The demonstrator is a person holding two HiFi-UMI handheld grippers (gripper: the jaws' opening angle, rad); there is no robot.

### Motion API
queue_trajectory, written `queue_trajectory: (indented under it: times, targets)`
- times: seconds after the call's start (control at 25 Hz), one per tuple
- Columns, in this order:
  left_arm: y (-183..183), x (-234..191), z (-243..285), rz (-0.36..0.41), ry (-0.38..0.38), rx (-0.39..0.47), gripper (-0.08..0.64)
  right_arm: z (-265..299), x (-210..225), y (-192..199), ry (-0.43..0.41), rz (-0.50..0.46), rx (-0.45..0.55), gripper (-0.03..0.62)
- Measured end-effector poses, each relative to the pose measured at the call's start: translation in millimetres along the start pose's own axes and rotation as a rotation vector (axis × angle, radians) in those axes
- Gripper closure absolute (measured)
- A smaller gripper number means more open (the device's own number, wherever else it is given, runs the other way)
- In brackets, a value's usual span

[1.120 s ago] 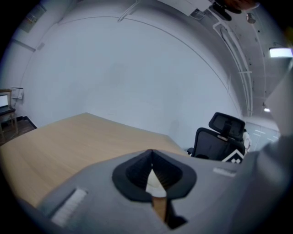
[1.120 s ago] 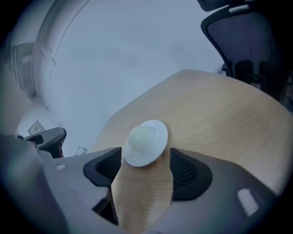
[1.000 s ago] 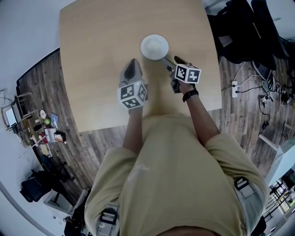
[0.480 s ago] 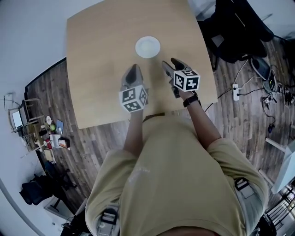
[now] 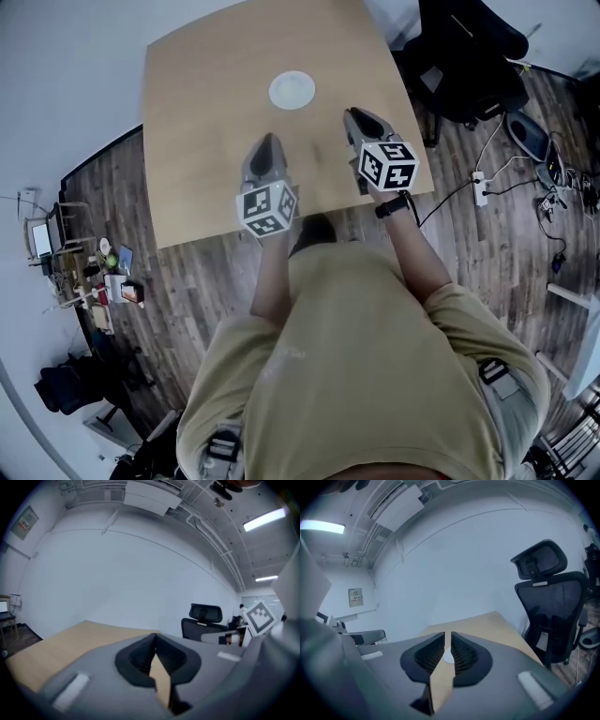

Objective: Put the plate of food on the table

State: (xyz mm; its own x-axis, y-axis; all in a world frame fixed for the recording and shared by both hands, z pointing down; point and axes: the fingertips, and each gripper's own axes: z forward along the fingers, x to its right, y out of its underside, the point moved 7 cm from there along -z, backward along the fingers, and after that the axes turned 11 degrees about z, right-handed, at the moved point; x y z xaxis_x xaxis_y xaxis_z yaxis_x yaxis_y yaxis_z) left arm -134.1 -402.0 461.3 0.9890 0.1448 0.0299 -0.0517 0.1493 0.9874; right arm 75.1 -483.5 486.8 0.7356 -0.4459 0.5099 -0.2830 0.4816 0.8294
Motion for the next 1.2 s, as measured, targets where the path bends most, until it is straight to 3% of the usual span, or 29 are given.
queue_trajectory:
  times: [0.48,0.84,1.2]
  targets:
    - [-10,31,-75,0.096,-0.045,0.052,0.561,-85,-34,-5,0.035,-0.222,0.169,0.586]
    - [1,54,-88,0.101,-0.035,0.041,0.561,-104,-39,9,0.046,-0.252,0.176,0.586]
    - [9,61,-92,0.145,-0.003,0.011,0.561,-103,-31,17,0.069,-0.221,0.199,0.586]
